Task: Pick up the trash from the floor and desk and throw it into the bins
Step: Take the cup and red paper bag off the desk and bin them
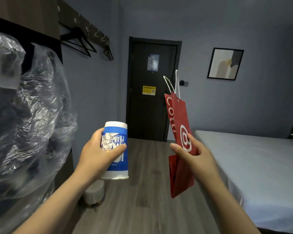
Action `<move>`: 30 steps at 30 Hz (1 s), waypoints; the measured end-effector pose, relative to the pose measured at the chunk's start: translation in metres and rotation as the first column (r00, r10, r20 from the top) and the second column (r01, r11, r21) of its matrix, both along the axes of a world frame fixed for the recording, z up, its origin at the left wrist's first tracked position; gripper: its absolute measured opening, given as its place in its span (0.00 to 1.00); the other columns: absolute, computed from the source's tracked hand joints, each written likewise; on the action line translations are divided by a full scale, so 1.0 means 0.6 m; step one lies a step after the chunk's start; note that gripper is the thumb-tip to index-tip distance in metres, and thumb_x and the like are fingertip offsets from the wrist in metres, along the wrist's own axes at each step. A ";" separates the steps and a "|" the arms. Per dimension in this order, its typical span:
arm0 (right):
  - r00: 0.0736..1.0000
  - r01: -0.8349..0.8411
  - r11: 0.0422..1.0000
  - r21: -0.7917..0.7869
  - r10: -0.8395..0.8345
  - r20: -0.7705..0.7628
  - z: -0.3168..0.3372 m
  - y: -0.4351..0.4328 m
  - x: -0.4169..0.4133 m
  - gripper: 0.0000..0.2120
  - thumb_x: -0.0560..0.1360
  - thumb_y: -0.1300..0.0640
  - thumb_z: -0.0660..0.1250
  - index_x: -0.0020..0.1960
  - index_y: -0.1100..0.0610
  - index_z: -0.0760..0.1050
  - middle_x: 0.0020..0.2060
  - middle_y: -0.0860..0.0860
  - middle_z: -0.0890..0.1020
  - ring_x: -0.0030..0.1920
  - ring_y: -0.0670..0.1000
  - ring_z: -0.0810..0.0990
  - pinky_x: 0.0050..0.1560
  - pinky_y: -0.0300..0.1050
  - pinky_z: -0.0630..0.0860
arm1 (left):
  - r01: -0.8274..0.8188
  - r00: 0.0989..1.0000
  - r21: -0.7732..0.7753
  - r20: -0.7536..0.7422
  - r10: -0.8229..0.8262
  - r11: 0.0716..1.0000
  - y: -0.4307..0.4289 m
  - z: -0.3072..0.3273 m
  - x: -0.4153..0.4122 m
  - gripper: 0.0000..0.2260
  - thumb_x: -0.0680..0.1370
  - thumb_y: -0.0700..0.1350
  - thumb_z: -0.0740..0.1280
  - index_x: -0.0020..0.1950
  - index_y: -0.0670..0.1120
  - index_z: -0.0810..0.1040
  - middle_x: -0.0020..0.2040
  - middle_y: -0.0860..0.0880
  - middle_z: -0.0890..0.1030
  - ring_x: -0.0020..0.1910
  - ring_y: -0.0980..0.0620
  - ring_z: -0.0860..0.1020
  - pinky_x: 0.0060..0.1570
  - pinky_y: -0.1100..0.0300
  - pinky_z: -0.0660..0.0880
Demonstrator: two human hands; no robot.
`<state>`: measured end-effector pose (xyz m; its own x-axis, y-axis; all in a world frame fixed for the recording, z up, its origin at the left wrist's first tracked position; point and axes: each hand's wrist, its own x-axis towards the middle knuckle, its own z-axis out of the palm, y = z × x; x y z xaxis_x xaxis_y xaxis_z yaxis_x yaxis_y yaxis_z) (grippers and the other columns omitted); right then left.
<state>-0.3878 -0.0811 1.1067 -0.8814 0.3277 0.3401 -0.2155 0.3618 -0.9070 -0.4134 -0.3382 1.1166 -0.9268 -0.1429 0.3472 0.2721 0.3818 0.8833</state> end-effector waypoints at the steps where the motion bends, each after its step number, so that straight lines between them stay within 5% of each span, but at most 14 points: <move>1: 1.000 -0.008 1.000 -0.014 0.008 -0.007 -0.002 0.001 -0.032 0.49 0.53 0.30 0.73 0.71 0.46 0.69 0.59 0.45 0.79 0.55 0.47 0.80 0.56 0.52 0.80 | -0.018 1.000 -0.022 -0.001 0.018 1.000 0.000 -0.002 -0.029 0.23 0.70 0.48 0.75 0.63 0.52 0.71 0.47 0.57 0.79 0.42 0.62 0.77 0.32 0.71 0.67; 7: 0.999 -0.044 0.999 -0.021 0.044 -0.014 0.002 0.029 -0.228 0.39 0.59 0.36 0.72 0.67 0.47 0.73 0.46 0.35 0.76 0.44 0.38 0.77 0.37 0.30 0.70 | -0.081 0.997 -0.093 -0.007 0.081 0.992 0.011 0.012 -0.214 0.20 0.70 0.48 0.74 0.59 0.54 0.74 0.45 0.58 0.80 0.41 0.63 0.77 0.31 0.72 0.68; 14: 0.996 -0.076 0.997 0.019 0.075 0.044 -0.024 0.056 -0.445 0.45 0.52 0.25 0.72 0.64 0.45 0.77 0.55 0.45 0.80 0.50 0.45 0.82 0.50 0.43 0.80 | -0.123 0.991 -0.088 0.037 0.126 0.989 0.013 -0.010 -0.410 0.22 0.70 0.47 0.75 0.61 0.55 0.72 0.46 0.59 0.79 0.42 0.63 0.77 0.34 0.70 0.68; 26: 0.986 -0.112 0.992 0.049 0.106 0.126 -0.082 -0.009 -0.827 0.42 0.52 0.25 0.70 0.63 0.43 0.76 0.53 0.44 0.79 0.49 0.45 0.81 0.41 0.36 0.75 | -0.151 0.984 -0.013 0.095 0.152 0.988 -0.055 -0.087 -0.795 0.24 0.70 0.47 0.75 0.63 0.53 0.71 0.46 0.61 0.78 0.42 0.64 0.76 0.34 0.70 0.67; 30: 0.977 -0.105 0.993 0.050 0.094 0.192 -0.080 -0.040 -0.955 0.27 0.55 0.29 0.71 0.51 0.35 0.74 0.50 0.43 0.79 0.43 0.42 0.81 0.35 0.30 0.72 | -0.141 0.979 -0.007 0.146 0.141 0.990 -0.088 -0.093 -0.936 0.23 0.71 0.46 0.75 0.62 0.51 0.71 0.45 0.60 0.77 0.40 0.64 0.76 0.33 0.69 0.67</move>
